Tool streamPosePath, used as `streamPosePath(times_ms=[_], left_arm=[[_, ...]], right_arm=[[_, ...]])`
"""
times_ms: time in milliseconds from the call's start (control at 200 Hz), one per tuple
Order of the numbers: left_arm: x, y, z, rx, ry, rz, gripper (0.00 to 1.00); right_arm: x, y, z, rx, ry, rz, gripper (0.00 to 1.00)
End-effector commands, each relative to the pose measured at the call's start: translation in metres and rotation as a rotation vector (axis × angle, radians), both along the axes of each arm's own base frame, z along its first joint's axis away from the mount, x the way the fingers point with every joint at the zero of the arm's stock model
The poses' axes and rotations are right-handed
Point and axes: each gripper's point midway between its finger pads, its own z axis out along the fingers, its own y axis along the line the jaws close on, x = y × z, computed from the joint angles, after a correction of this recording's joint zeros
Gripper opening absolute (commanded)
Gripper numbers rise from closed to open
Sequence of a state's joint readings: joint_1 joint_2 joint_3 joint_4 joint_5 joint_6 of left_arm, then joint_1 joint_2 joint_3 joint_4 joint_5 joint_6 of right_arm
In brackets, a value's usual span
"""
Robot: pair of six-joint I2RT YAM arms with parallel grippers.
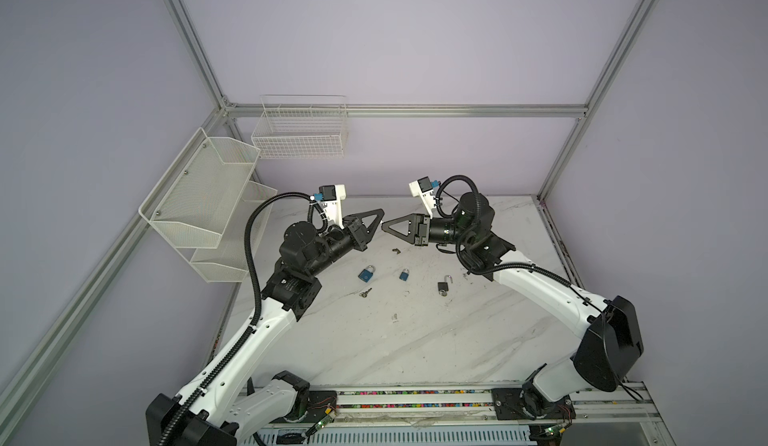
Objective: Unlock with the key
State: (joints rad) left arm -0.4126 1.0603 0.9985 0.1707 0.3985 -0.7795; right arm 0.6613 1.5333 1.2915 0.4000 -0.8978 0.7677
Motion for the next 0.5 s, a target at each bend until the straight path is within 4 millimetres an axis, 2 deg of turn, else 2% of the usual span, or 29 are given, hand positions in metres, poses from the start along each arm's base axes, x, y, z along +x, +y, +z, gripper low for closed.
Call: streamPosePath(times_ms=[0, 55, 125, 200, 285, 395, 495], left_arm=[[-0.005, 0.012, 0.044, -0.024, -0.134, 0.054, 0.02], [-0.004, 0.013, 0.044, -0.025, -0.135, 0.062, 0.14], [-0.003, 0.015, 0.043, -0.025, -0.129, 0.073, 0.20], [-0.002, 0.018, 0.042, -0.018, -0.120, 0.095, 0.32], [0.000, 0.022, 0.037, 0.001, -0.103, 0.125, 0.41], [0.008, 0.029, 0.018, 0.058, -0.037, 0.179, 0.48], [0.016, 0.031, -0.008, 0.121, 0.043, 0.207, 0.52]], right_arm=[[0.000, -0.002, 0.003, -0.005, -0.007, -0.016, 0.00], [0.003, -0.004, -0.002, -0.025, -0.004, -0.036, 0.00], [0.009, -0.008, -0.008, -0.054, 0.000, -0.072, 0.00], [0.014, -0.015, -0.014, -0.071, -0.001, -0.102, 0.00], [0.022, -0.027, -0.026, -0.114, 0.002, -0.162, 0.00], [0.037, -0.050, -0.050, -0.204, 0.001, -0.272, 0.00], [0.044, -0.071, -0.073, -0.278, 0.000, -0.351, 0.00]])
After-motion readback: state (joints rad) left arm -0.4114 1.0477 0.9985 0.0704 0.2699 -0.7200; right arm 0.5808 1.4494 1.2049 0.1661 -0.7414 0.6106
